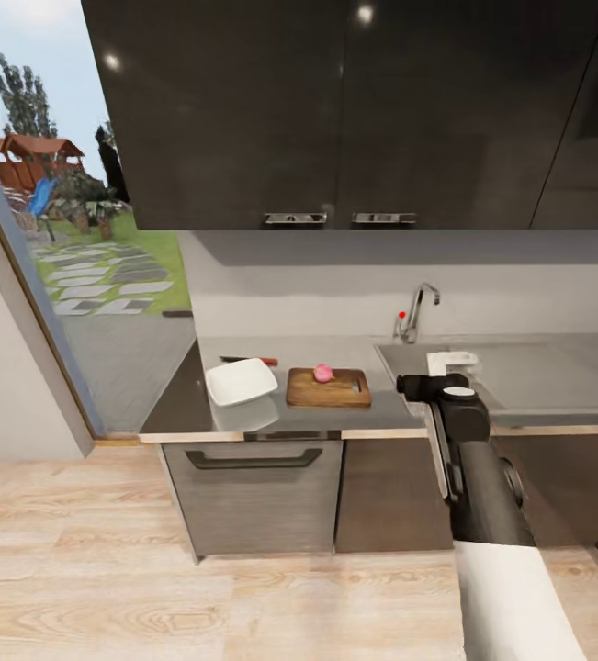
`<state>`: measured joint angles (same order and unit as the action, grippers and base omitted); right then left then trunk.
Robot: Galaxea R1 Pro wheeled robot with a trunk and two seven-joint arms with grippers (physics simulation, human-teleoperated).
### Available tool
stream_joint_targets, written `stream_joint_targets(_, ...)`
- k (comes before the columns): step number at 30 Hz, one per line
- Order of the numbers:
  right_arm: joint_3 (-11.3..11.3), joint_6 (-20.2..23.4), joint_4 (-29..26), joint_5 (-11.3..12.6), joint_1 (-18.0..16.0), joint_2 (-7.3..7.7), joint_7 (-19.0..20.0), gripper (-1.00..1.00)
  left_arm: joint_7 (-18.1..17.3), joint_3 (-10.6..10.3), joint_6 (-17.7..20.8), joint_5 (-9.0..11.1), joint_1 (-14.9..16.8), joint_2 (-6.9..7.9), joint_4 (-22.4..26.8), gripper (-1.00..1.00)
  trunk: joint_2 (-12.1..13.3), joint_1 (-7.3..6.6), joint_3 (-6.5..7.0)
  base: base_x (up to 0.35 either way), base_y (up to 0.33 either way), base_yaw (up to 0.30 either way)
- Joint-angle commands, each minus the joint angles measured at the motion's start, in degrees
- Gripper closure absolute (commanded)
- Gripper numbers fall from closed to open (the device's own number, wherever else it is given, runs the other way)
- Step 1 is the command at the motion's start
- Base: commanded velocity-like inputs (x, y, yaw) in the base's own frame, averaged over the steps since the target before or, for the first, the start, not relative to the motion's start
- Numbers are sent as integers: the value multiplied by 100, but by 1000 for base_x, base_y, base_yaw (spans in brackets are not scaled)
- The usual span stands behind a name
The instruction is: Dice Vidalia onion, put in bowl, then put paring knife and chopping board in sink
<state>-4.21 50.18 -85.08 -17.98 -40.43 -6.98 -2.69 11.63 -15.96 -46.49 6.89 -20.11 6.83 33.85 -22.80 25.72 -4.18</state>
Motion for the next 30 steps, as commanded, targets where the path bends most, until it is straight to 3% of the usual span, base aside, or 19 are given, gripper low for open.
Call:
stream_joint_targets(1, 51, 166, 516, 22, -625, -122, -77, -100, 29, -47, -7, 58, 21, 9, 8, -100, -12, 7, -12, 303, 0, 0)
stream_joint_targets(6, 68, 216, 1776, 22, -1566, -185, -90, -100, 32, -47, -5, 58, 32, 11, 8, -100, -12, 7, -12, 313, 0, 0)
stream_joint_targets(11, 70, 198, 2505, 36, -2072, -201, -86, -100, 32, -47, -4, 64, 36, 11, 7, -100, -12, 7, -12, 318, 0, 0)
stream_joint_targets(19, 70, 208, 2659, 190, -2195, -301, -59, -100, 33, -47, -6, 65, 34, 11, 7, -100, -12, 7, -12, 312, 75, 0)
stream_joint_targets(20, 70, 226, 2668, 493, -2199, -301, -59, -100, 33, -47, -5, 66, 35, 11, 7, -100, -12, 7, -12, 281, 175, 0)
stream_joint_targets(23, 77, 234, 2670, 813, -2199, -301, -68, -100, 33, -47, -5, 67, 34, 11, 7, -100, -12, 7, -12, 268, 186, 0)
stream_joint_targets(30, 103, 238, 2672, 1029, -2197, -301, -51, -100, 33, -47, -3, 67, 36, 11, 7, -100, -12, 7, -12, 252, 198, 0)
